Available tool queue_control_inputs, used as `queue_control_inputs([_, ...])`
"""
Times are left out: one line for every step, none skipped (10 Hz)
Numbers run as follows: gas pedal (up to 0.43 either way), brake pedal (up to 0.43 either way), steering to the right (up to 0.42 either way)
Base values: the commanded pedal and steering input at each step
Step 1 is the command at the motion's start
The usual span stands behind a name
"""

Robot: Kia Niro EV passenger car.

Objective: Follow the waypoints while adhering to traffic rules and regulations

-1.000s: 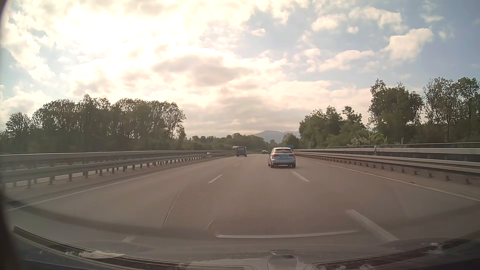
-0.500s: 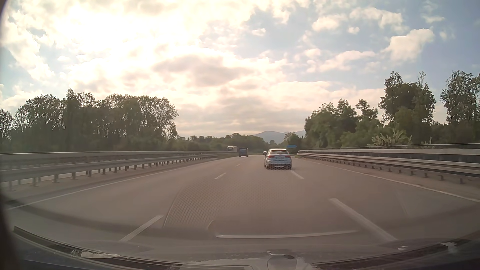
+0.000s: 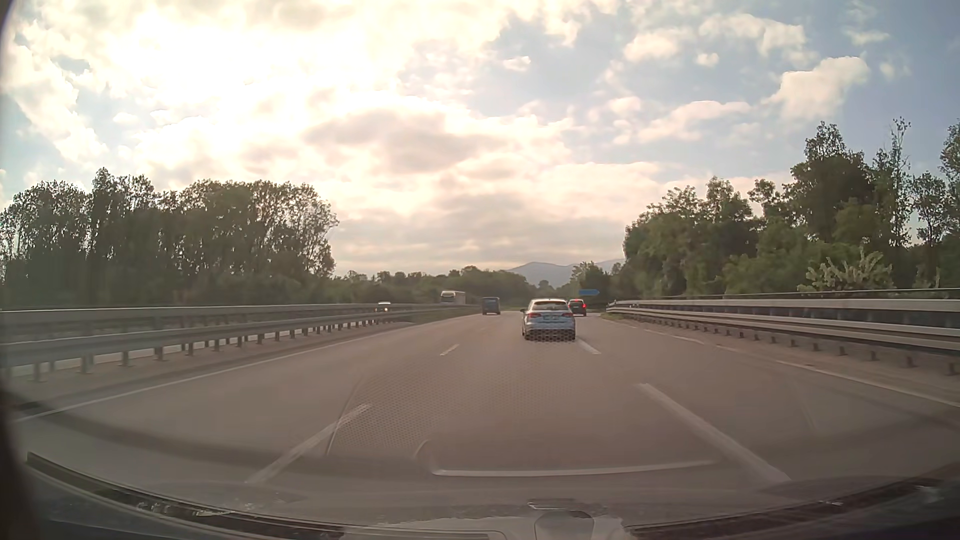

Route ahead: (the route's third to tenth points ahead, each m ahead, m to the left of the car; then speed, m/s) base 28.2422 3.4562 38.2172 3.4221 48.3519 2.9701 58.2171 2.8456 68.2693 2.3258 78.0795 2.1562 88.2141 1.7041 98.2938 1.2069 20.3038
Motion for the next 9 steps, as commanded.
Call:
queue_control_inputs([0.059,0.0,-0.001])
queue_control_inputs([0.059,0.0,-0.001])
queue_control_inputs([0.059,0.0,-0.001])
queue_control_inputs([0.059,0.0,-0.001])
queue_control_inputs([0.059,0.0,-0.001])
queue_control_inputs([0.118,0.0,-0.001])
queue_control_inputs([0.157,0.0,-0.001])
queue_control_inputs([0.169,0.0,0.0])
queue_control_inputs([0.169,0.0,0.0])
